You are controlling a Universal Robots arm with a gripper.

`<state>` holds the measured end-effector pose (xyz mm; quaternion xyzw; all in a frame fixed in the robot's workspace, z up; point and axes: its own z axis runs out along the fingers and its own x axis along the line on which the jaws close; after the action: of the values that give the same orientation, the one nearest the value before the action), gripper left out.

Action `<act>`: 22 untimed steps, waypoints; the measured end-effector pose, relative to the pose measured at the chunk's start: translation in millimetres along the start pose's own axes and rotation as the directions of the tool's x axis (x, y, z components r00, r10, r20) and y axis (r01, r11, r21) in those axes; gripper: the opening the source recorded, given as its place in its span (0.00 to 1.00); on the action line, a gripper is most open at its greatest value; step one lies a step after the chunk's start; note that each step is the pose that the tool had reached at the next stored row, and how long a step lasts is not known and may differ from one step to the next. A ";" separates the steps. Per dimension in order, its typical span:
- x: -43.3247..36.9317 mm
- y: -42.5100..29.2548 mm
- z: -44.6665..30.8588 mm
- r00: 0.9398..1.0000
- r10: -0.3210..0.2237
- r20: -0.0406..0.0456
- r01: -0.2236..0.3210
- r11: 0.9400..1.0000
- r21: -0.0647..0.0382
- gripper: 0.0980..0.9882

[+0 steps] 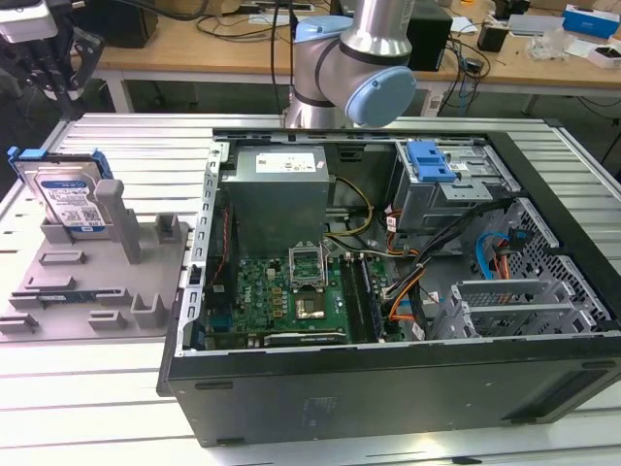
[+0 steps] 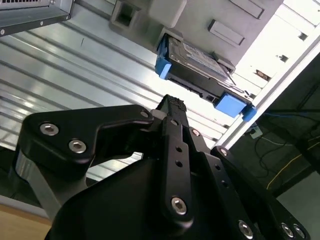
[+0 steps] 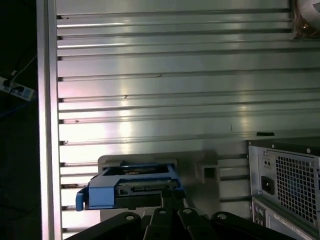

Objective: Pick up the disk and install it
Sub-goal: 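Pick up the disk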

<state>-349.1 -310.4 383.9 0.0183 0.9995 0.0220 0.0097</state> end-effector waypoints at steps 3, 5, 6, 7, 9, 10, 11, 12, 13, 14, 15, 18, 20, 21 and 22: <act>0.1 0.0 0.6 0.996 -0.088 -0.007 0.088 0.996 -0.003 0.01; 0.0 -0.1 1.1 0.985 -0.173 -0.010 0.173 0.985 -0.006 0.01; 0.0 -0.1 1.3 0.979 -0.204 -0.011 0.204 0.979 -0.006 0.01; 0.0 -0.1 1.4 0.973 -0.230 -0.012 0.230 0.973 -0.007 0.01; 0.0 -0.1 1.6 0.964 -0.267 -0.014 0.267 0.964 -0.008 0.01; 0.0 -0.1 1.7 0.959 -0.283 -0.015 0.283 0.959 -0.009 0.01; 0.0 -0.1 1.8 0.951 -0.308 -0.016 0.308 0.951 -0.010 0.02; 0.0 -0.1 1.9 0.945 -0.326 -0.016 0.326 0.945 -0.010 0.08; 0.0 -0.1 2.0 0.936 -0.352 -0.017 0.352 0.936 -0.011 0.15; 0.0 -0.1 2.1 0.929 -0.369 -0.018 0.369 0.929 -0.012 0.15; 0.0 -0.1 2.2 0.919 -0.394 -0.019 0.394 0.919 -0.013 0.29; 0.0 -0.1 2.6 0.874 -0.485 -0.022 0.484 0.875 -0.016 0.43; 0.0 -0.1 2.8 0.852 -0.522 -0.024 0.522 0.853 -0.018 0.43; 0.0 -0.1 2.9 0.843 -0.537 -0.024 0.537 0.843 -0.019 0.43; 0.0 -0.1 3.0 0.832 -0.554 -0.025 0.554 0.832 -0.020 0.43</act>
<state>-349.1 -310.4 380.9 -0.2724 0.9619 0.0243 0.0012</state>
